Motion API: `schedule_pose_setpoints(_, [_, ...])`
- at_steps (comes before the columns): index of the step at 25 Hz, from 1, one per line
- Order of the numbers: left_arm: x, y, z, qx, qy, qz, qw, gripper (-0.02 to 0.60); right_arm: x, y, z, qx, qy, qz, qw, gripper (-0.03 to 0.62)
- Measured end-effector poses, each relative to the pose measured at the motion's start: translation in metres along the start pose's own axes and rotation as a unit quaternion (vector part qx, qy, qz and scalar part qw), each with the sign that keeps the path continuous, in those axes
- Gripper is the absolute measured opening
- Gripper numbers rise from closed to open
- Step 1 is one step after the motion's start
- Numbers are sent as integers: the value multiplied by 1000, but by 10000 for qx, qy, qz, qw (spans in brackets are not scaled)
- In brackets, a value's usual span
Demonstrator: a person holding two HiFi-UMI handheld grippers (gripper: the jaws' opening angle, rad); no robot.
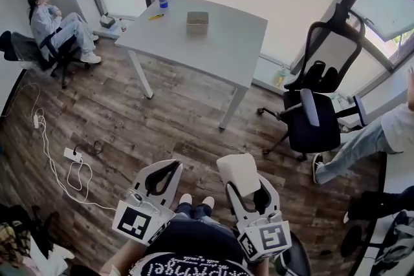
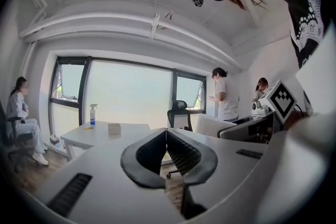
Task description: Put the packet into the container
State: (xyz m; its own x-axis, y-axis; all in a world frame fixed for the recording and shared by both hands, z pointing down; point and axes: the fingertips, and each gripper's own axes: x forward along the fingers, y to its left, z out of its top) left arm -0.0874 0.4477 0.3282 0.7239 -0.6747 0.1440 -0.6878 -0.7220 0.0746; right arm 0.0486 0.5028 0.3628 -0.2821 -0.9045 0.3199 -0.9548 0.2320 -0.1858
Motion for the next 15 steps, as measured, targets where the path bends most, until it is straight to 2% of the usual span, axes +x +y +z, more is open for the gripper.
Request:
schedule_pose_setpoints(10, [11,-22,-4,-80,-194,-53,9998,8,-11,-13,-8,67,-75,-44,9999,273])
schedule_pose_setpoints(15, [15,-12,-9,-207,-192,25,9996,8,3,-13,-3,-23,-23,28,10000,273])
